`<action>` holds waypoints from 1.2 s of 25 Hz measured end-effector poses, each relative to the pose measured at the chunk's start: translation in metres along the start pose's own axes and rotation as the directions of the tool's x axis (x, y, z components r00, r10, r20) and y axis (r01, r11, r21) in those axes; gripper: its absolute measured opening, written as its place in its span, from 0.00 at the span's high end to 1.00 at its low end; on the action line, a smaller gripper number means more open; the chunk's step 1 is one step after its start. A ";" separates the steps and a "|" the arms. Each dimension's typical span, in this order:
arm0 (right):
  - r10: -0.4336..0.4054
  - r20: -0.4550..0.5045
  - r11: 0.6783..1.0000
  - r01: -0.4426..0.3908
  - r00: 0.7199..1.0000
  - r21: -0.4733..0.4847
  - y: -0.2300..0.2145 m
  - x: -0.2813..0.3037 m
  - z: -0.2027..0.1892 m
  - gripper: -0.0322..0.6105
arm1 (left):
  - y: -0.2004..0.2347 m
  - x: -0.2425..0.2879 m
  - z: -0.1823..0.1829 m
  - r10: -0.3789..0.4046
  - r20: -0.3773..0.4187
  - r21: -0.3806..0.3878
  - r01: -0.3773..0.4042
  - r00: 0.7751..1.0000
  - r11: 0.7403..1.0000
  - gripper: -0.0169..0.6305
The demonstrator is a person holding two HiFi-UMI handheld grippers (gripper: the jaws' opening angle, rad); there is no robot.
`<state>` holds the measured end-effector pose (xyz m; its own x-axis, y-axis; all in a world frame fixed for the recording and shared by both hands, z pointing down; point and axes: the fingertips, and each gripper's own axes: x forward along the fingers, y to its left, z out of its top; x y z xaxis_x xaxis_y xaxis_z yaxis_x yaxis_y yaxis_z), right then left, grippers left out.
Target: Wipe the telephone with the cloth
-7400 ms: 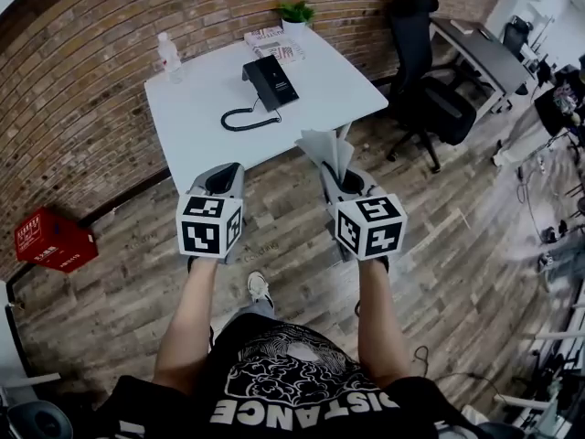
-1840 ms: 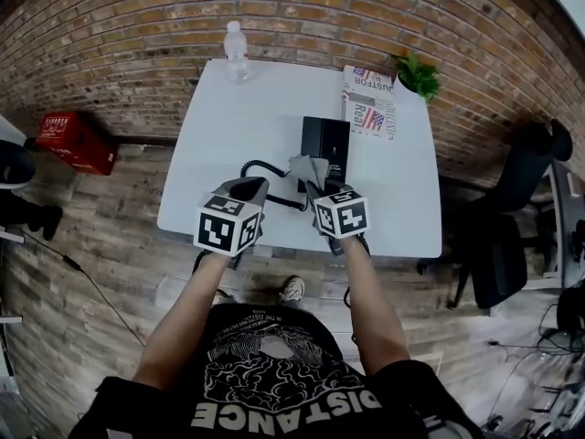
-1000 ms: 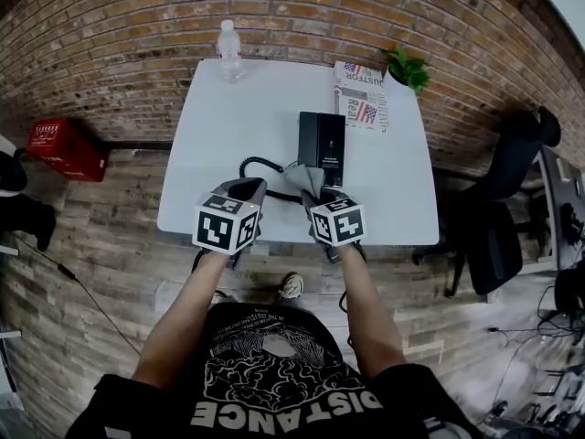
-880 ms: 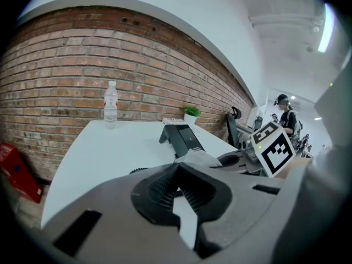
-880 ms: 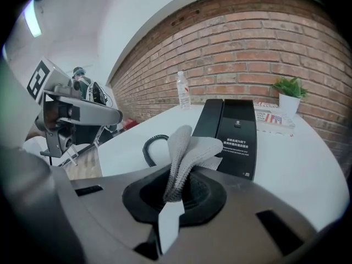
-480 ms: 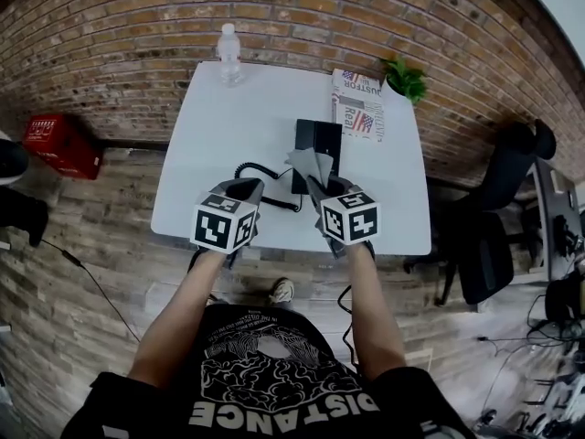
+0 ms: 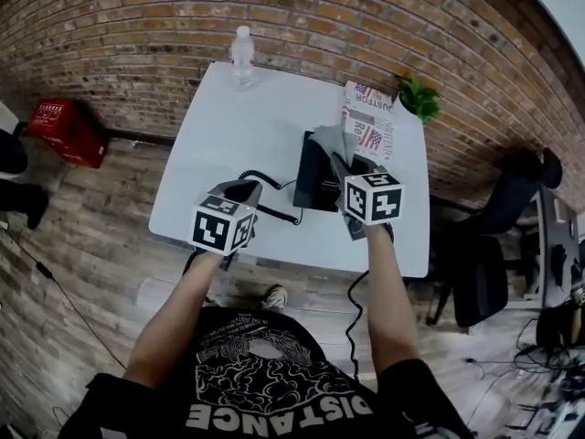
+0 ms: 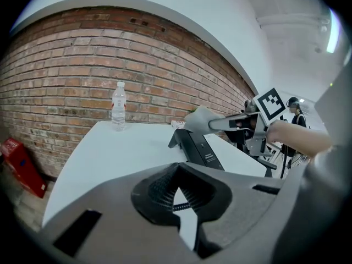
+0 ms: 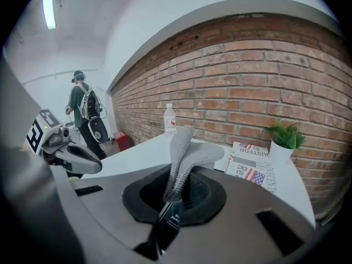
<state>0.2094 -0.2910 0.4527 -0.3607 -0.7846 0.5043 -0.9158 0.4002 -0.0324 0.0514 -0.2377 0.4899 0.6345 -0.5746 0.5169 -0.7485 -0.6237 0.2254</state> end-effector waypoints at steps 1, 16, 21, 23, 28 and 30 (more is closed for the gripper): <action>-0.001 0.000 1.000 0.001 1.000 0.000 -0.005 0.003 0.002 0.93 | 0.002 0.000 -0.002 0.009 -0.003 -0.007 -0.009 1.000 1.000 0.97; 0.099 -0.179 0.965 -0.139 0.979 -0.223 -0.030 0.075 0.015 0.93 | 0.019 0.011 -0.004 0.143 -0.001 -0.111 -0.142 0.990 0.984 0.97; 0.114 -0.266 0.949 -0.184 0.957 -0.257 -0.034 0.085 0.008 0.93 | 0.022 0.011 -0.001 0.165 0.006 -0.131 -0.163 0.986 0.978 0.97; 0.125 -0.287 0.944 -0.203 0.950 -0.259 -0.030 0.089 0.006 0.93 | 0.025 0.009 -0.001 0.173 0.008 -0.136 -0.170 0.985 0.976 0.97; 0.156 -0.303 0.941 -0.234 0.940 -0.244 -0.019 0.101 0.005 0.93 | 0.032 0.004 0.000 0.177 0.012 -0.136 -0.174 0.984 0.975 0.97; 0.160 -0.304 0.944 -0.235 0.939 -0.232 -0.017 0.105 0.006 0.93 | 0.035 0.003 -0.001 0.178 0.011 -0.133 -0.175 0.984 0.976 0.97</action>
<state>0.1859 -0.3827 0.5008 -0.4311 -0.5288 0.7311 -0.7385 0.6723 0.0508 0.0272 -0.2610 0.4999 0.4936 -0.6820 0.5397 -0.8667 -0.4374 0.2399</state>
